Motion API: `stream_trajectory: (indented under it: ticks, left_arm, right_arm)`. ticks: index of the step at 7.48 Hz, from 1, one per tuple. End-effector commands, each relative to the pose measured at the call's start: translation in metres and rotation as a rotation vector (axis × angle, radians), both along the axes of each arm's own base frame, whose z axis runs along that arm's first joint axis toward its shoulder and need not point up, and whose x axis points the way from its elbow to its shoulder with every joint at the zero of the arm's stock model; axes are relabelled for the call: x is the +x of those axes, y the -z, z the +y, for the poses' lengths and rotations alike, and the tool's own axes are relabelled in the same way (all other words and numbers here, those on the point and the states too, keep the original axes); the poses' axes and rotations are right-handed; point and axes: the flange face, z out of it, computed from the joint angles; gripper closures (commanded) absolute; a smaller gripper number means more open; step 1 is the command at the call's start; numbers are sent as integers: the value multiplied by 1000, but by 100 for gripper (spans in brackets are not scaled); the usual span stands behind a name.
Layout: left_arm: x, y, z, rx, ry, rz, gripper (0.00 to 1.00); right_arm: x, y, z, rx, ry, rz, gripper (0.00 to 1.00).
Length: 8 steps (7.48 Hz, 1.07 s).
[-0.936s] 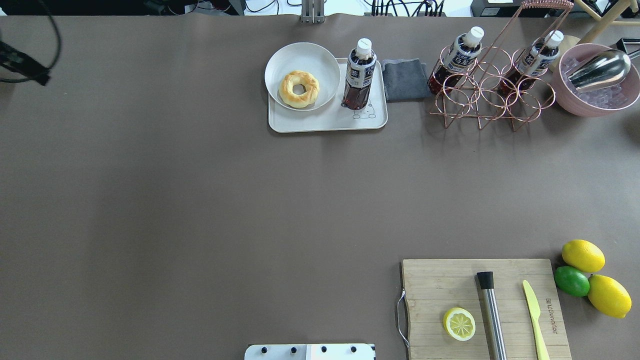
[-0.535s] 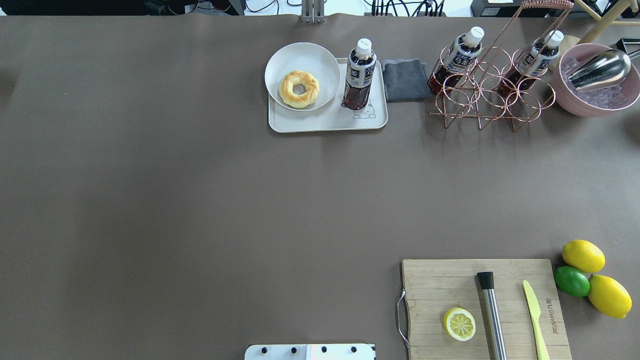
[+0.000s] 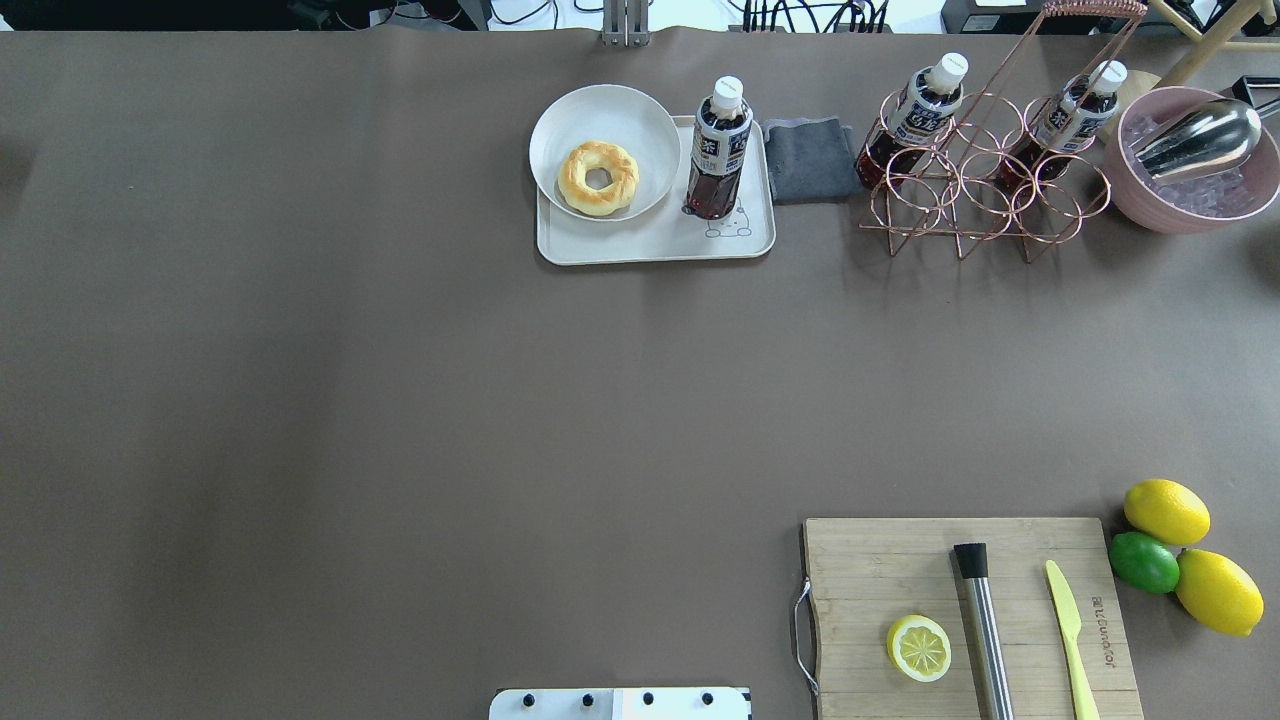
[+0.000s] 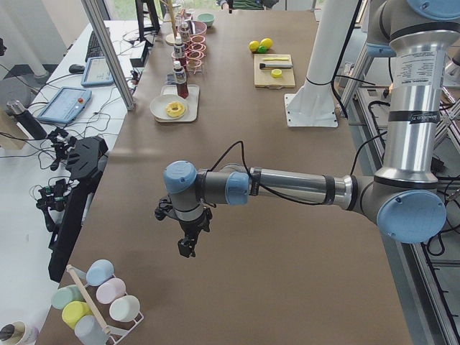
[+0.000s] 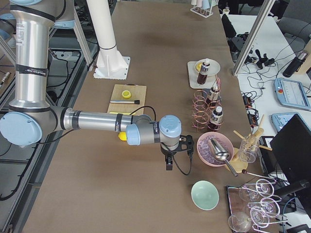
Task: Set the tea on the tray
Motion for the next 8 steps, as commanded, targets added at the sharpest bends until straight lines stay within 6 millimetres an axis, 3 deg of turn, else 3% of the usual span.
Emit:
stream_trajectory:
  ticks: [1,7,8]
  left_arm:
    - [-1,-16,5,-32,3,-4,1]
    - [-6,-20,8,-44,15,0,1]
    - [-8,-27,15,-56,17,-1,1]
  right_arm:
    - [5,-7,3,-1,-7,61,0]
    - [5,0,0,17,-7,60,0]
    - [5,-2,2,10,-8,63,0]
